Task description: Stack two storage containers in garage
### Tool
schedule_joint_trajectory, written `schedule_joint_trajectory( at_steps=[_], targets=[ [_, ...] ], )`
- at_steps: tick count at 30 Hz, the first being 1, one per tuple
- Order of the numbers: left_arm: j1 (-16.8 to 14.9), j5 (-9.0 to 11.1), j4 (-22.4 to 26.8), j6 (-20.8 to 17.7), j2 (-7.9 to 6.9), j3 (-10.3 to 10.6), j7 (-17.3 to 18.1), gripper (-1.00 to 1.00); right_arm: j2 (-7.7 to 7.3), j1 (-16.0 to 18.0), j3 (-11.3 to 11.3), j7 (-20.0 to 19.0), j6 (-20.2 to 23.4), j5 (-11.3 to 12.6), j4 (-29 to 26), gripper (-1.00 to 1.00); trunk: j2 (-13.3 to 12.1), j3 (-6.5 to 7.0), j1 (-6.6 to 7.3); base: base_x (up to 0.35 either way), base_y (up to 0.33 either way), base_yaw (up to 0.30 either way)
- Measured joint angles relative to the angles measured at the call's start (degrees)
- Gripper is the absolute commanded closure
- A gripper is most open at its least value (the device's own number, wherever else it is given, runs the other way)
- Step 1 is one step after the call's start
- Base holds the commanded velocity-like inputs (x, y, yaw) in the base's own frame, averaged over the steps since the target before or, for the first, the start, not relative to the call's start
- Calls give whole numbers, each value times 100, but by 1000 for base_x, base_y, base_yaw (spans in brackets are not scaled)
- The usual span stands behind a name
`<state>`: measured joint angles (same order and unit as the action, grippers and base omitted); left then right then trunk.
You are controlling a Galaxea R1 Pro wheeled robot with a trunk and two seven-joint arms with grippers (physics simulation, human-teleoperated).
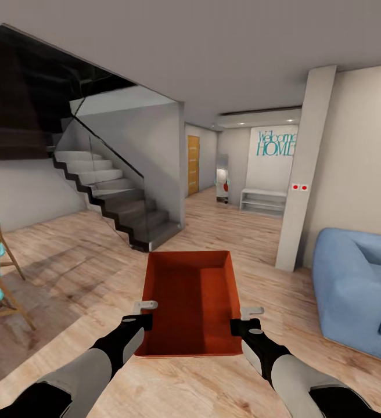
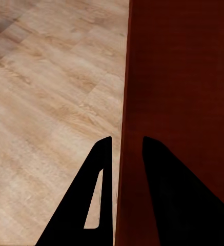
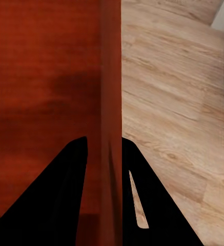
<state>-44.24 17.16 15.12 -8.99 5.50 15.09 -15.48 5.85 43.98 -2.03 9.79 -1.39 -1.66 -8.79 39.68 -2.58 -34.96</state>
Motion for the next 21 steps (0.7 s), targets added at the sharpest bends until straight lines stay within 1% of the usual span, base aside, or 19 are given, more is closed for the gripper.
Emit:
schedule_joint_trajectory(
  at_steps=[13,21],
  targets=[
    [0,-4,-6,5,-4,-7,15,100,1,0,7,-6,-1,-6,2,100,0,0,0,320,0,-248],
    [1,-2,-8,7,-6,-9,19,100,2,1,7,-8,-2,-6,4,100,0,0,0,321,0,-36]
  ],
)
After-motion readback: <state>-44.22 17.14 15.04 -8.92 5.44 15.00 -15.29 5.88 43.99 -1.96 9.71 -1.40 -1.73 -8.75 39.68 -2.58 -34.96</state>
